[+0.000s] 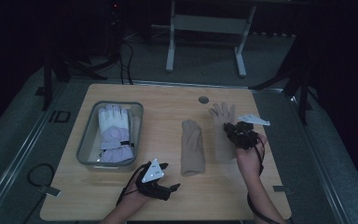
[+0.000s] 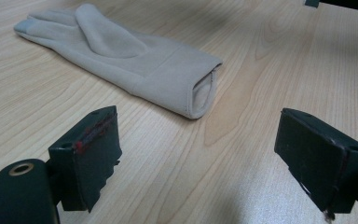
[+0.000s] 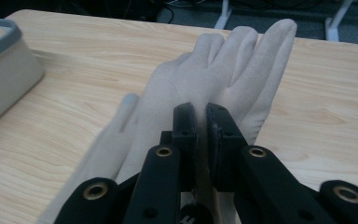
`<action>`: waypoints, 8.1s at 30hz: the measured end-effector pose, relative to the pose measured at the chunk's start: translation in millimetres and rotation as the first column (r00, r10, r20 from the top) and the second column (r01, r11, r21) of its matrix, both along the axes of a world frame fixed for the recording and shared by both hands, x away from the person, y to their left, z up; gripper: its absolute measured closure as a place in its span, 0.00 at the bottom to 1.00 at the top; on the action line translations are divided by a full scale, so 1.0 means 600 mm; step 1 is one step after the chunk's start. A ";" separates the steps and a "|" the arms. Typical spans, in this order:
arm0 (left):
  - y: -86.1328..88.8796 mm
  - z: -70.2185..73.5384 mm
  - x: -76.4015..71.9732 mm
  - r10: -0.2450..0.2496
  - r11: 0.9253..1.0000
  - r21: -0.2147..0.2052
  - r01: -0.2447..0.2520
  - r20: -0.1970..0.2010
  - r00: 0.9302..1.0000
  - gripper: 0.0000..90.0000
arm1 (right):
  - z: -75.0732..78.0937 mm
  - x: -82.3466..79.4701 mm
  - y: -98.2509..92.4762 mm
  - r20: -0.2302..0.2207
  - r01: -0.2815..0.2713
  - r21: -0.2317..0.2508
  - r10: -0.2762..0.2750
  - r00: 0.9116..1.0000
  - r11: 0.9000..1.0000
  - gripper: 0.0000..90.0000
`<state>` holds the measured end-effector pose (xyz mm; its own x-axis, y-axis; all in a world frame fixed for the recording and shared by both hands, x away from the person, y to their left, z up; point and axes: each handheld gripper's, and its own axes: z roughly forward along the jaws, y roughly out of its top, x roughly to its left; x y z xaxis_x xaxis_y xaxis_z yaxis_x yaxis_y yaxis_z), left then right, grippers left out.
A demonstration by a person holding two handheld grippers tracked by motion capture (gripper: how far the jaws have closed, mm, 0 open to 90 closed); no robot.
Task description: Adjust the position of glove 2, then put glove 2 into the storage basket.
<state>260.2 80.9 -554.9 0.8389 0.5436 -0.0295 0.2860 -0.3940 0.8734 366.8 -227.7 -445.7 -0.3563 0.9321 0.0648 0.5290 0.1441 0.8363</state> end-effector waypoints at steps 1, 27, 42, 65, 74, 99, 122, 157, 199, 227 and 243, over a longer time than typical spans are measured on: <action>0.000 0.000 0.000 0.002 1.000 -0.002 -0.002 -0.001 1.000 0.16 | 0.001 0.000 0.008 -0.006 -0.003 0.010 0.003 1.000 1.000 0.92; 0.006 0.008 -0.005 0.008 1.000 -0.017 -0.008 0.026 1.000 0.16 | -0.080 0.009 0.154 -0.075 -0.014 0.019 0.015 0.997 1.000 0.92; 0.005 0.007 -0.005 0.004 1.000 -0.015 -0.003 0.024 1.000 0.16 | -0.144 0.015 0.157 -0.170 -0.007 0.017 0.009 0.985 1.000 0.89; -0.001 0.011 -0.005 0.004 1.000 -0.008 -0.004 0.028 1.000 0.16 | -0.100 0.019 0.102 -0.141 -0.212 0.097 0.224 0.964 0.972 0.15; -0.005 0.009 -0.004 -0.007 1.000 0.016 0.007 0.034 0.999 0.16 | -0.101 0.014 0.084 -0.086 -0.326 0.034 0.328 0.941 0.945 0.18; -0.044 0.034 0.032 -0.059 0.993 0.101 0.059 -0.004 0.998 0.15 | -0.082 0.050 0.041 -0.128 -0.341 0.124 0.356 0.926 0.932 0.28; -0.098 0.020 0.079 -0.240 0.931 0.296 0.212 0.063 0.969 0.35 | -0.143 0.157 0.095 -0.279 -0.187 0.173 0.231 0.932 0.967 0.29; -0.073 0.053 0.050 -0.250 0.950 0.260 0.173 0.302 0.920 0.91 | -0.114 0.106 0.097 -0.095 -0.271 0.222 0.297 0.950 0.937 0.80; 0.090 0.150 0.029 -0.058 0.995 0.091 0.046 0.139 0.989 0.91 | -0.008 0.111 0.255 -0.028 -0.433 0.219 0.449 0.893 0.874 0.80; 0.259 0.156 0.011 0.086 0.987 0.128 -0.098 0.097 0.992 0.91 | -0.002 0.136 0.466 -0.040 -0.557 0.215 0.577 0.816 0.803 0.80; 0.308 0.146 0.013 0.145 0.976 0.153 -0.155 0.073 0.987 0.91 | -0.017 0.150 0.532 -0.074 -0.574 0.213 0.599 0.798 0.791 0.80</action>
<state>268.1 265.7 -467.6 0.7449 0.6571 0.1157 0.3001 -0.4849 0.8215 456.8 91.3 -455.6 -0.8070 0.5156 0.2880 0.4947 0.3240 0.8064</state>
